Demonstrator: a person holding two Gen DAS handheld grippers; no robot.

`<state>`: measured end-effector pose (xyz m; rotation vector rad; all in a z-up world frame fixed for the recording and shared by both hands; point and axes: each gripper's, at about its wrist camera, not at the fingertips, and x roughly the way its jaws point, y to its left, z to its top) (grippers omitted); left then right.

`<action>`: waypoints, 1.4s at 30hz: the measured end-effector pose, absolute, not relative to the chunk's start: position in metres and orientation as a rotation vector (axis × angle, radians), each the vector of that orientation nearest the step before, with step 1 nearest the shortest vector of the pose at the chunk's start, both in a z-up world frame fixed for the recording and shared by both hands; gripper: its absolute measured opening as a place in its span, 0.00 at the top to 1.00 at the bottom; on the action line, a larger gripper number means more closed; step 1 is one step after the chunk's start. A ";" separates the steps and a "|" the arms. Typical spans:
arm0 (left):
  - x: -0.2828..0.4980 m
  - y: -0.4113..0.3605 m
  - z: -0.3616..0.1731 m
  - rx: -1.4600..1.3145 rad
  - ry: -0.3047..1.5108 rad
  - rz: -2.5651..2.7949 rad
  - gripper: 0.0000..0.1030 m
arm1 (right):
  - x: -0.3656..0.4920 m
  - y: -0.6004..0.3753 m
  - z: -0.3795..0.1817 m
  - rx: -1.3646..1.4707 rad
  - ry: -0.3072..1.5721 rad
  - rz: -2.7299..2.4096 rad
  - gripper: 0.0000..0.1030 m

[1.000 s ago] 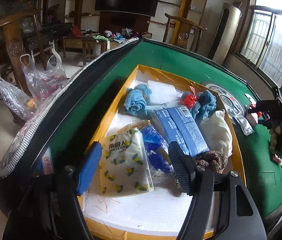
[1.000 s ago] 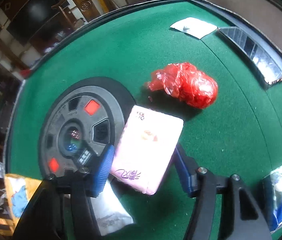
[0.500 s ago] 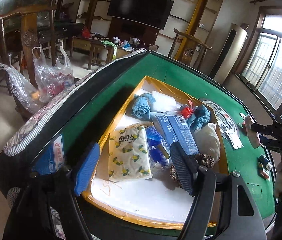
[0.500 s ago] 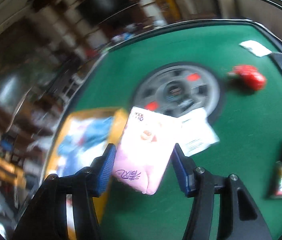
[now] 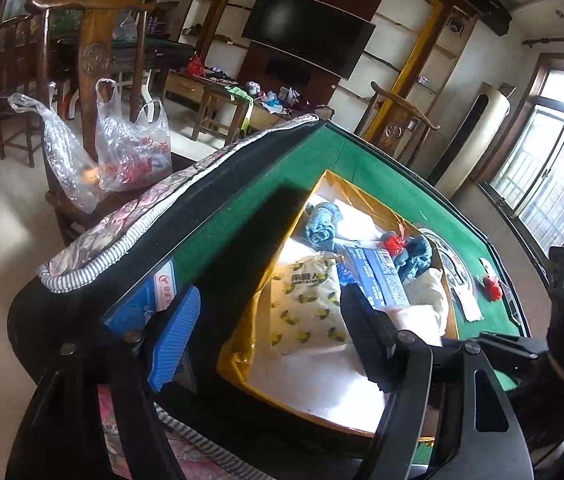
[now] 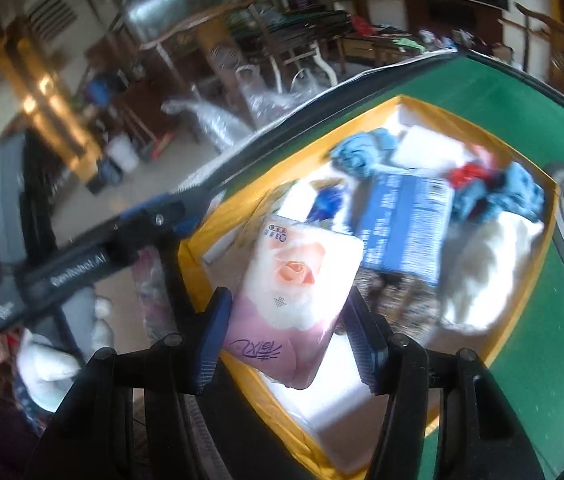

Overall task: Organize soft objects
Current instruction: 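Lift the pink pack with the right tool and lower it into the box, then move both tools back over the table toward the remaining packs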

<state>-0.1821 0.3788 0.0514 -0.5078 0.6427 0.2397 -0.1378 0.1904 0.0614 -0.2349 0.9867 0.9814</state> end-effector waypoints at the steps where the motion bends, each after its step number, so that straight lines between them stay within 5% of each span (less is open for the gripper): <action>1: -0.183 0.381 0.050 -0.513 0.644 0.241 0.30 | -0.141 0.200 0.056 -0.275 0.986 0.986 0.50; 10: -0.184 0.392 0.044 -0.542 0.645 0.236 0.30 | -0.125 0.226 0.020 -0.316 1.124 0.969 0.55; 18: -0.185 0.390 0.045 -0.540 0.648 0.229 0.30 | -0.106 0.234 0.028 -0.357 1.069 0.875 0.56; 27: -0.186 0.389 0.048 -0.544 0.641 0.233 0.30 | -0.118 0.234 0.018 -0.245 1.263 1.069 0.49; 30: -0.187 0.387 0.049 -0.534 0.644 0.228 0.30 | -0.115 0.228 0.023 -0.219 1.228 1.049 0.39; 42: -0.185 0.381 0.054 -0.528 0.647 0.215 0.28 | -0.098 0.110 0.083 -0.035 0.994 0.860 0.37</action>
